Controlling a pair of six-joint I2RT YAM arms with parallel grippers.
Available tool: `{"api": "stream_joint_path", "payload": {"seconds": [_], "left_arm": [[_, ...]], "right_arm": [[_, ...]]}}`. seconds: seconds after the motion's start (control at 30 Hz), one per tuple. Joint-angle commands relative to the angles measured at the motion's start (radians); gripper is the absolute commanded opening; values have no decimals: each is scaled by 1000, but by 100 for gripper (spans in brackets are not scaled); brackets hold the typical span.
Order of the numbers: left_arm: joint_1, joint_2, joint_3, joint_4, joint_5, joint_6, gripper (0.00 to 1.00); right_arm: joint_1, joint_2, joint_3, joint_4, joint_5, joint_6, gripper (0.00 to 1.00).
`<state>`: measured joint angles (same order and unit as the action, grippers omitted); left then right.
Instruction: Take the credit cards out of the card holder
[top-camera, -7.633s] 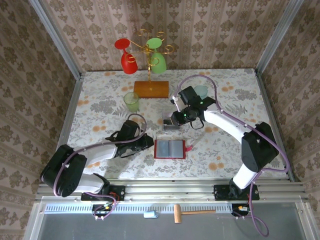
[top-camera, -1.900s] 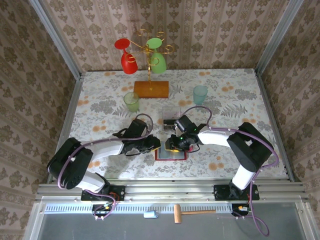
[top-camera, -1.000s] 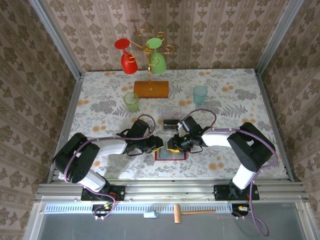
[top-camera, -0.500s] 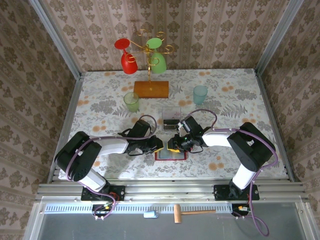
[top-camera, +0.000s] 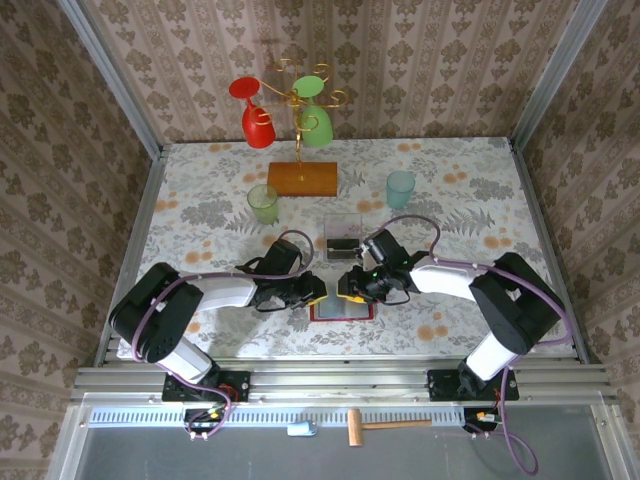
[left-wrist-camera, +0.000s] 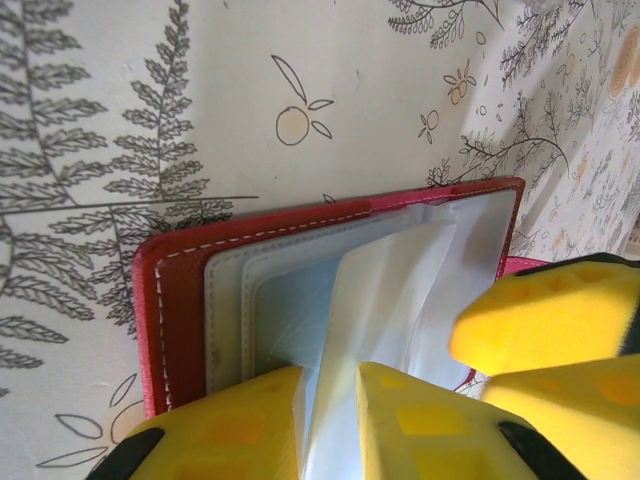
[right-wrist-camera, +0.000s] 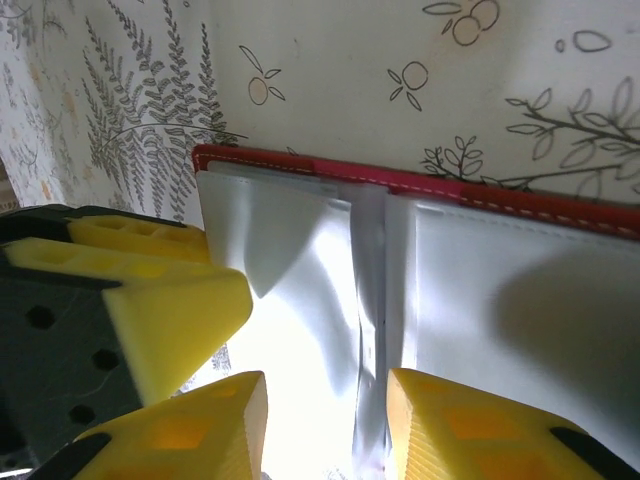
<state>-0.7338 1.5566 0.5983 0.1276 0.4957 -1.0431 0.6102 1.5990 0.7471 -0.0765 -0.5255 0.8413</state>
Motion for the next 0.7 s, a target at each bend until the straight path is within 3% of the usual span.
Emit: {"api": "stream_joint_path", "payload": {"seconds": [0.0, 0.67], "left_arm": [[-7, 5, 24, -21, 16, 13, 21], [-43, -39, 134, -72, 52, 17, 30]], "right_arm": [[-6, -62, 46, -130, 65, -9, 37], [-70, -258, 58, -329, 154, -70, 37]]}}
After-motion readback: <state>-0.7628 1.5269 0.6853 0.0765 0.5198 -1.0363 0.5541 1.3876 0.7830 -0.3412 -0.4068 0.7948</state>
